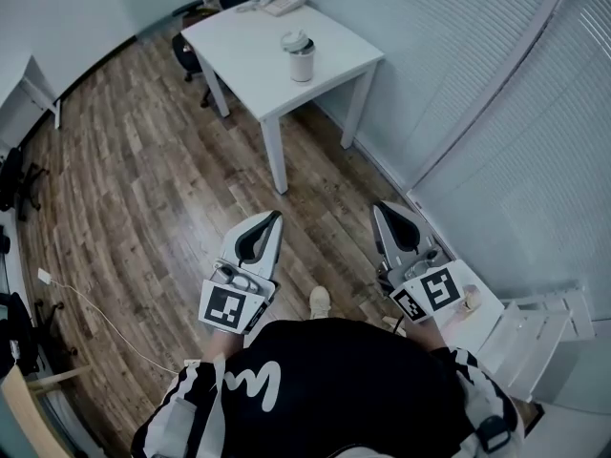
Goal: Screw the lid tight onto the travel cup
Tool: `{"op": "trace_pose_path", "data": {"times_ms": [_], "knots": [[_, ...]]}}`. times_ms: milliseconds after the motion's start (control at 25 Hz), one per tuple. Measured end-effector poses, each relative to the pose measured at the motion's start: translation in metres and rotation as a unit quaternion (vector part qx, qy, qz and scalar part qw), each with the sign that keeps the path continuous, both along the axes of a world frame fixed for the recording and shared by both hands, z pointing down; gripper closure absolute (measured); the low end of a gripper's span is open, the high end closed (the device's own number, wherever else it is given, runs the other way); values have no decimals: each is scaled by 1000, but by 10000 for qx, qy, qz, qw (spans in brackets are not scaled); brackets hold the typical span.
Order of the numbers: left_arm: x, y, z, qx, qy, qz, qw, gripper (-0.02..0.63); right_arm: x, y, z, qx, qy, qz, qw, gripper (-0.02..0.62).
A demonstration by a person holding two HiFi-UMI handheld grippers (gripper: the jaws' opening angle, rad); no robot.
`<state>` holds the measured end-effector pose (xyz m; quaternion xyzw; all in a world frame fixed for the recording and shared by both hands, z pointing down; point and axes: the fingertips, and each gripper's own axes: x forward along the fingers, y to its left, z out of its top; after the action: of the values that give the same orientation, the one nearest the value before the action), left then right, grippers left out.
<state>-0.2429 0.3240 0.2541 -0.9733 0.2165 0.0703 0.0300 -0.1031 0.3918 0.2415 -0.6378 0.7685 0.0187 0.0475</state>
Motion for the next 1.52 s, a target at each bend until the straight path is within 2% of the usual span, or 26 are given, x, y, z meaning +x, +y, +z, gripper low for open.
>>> {"op": "trace_pose_path", "data": {"times_ms": [280,760,880,1280,1440,1520], "knots": [[37,-33,-8,-81,146,-167,9997,604,25,-39,1,-62,69,-303,9995,595],[41,-52,5,-220,-11,-320,9992,604,33,-59,14,-134,-95,-438,9989,595],[44,-56,-6,-252,141,-334,9990,604,35,-61,11,-90,-108,-457,9989,595],[44,-62,4,-385,64,-491,9980,604,44,-66,20,-201,-203,-569,9980,594],[47,-70,3,-266,272,-478,9981,604,50,-76,26,-218,-208,-571,9979,594],[50,-79,16,-370,67,-512,9980,604,55,-83,28,-177,-224,-538,9981,595]]}}
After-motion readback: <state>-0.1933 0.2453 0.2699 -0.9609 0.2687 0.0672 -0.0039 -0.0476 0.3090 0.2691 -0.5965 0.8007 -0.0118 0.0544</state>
